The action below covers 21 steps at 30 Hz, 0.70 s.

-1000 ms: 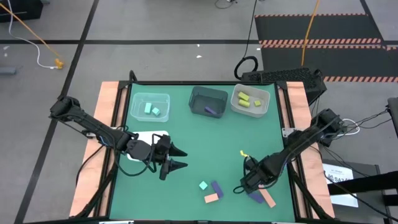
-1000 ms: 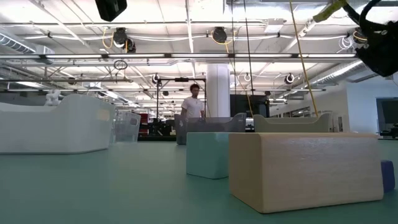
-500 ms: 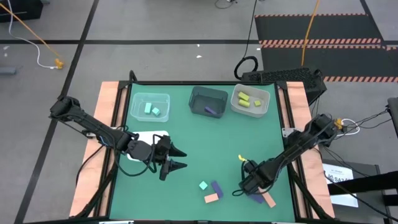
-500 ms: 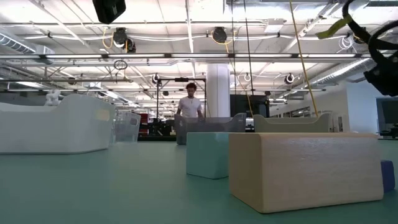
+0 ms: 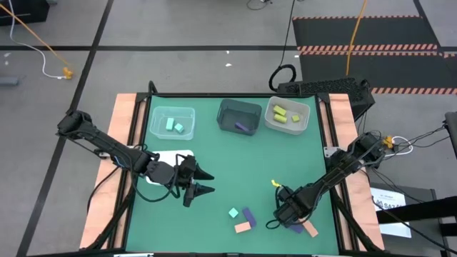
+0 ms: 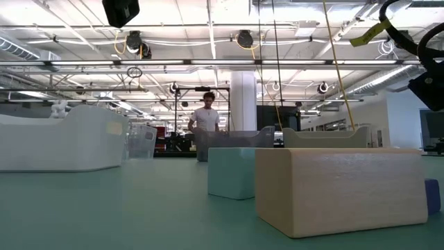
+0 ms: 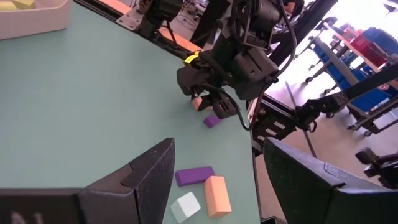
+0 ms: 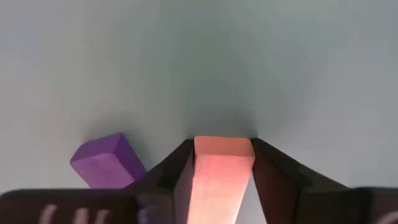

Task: Sort & place blocks by color
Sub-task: Put the right brown block into the white bin

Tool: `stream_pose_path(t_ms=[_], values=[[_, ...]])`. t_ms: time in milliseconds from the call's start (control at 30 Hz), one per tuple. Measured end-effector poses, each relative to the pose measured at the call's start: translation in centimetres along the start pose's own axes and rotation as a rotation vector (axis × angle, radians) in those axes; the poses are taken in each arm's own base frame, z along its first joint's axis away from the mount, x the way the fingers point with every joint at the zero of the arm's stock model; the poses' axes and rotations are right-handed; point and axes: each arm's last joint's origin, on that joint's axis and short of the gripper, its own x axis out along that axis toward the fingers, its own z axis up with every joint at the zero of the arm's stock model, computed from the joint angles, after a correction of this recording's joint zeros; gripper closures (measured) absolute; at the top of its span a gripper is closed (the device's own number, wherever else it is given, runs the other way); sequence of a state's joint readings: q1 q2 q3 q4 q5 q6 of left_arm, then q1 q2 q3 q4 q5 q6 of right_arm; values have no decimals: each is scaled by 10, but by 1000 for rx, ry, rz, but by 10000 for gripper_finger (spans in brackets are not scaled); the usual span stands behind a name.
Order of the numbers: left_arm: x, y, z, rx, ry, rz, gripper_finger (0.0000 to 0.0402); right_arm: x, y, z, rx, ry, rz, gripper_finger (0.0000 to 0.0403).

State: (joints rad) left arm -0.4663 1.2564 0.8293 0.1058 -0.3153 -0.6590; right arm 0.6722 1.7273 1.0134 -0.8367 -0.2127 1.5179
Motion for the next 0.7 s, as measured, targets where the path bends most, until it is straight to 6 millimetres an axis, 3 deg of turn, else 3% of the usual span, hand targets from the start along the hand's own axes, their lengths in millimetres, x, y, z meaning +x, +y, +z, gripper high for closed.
stream_pose_path(t_ms=[300,533,700], values=[[0,0,0,-33,-7,7,158,-13,-6,4,-30,-58,44,291],[0,4,3,-6,-96,126,158,-62,-12,27,64,-443,299,291],[8,4,5,152,-140,135,158,-103,-14,59,184,-805,520,291]])
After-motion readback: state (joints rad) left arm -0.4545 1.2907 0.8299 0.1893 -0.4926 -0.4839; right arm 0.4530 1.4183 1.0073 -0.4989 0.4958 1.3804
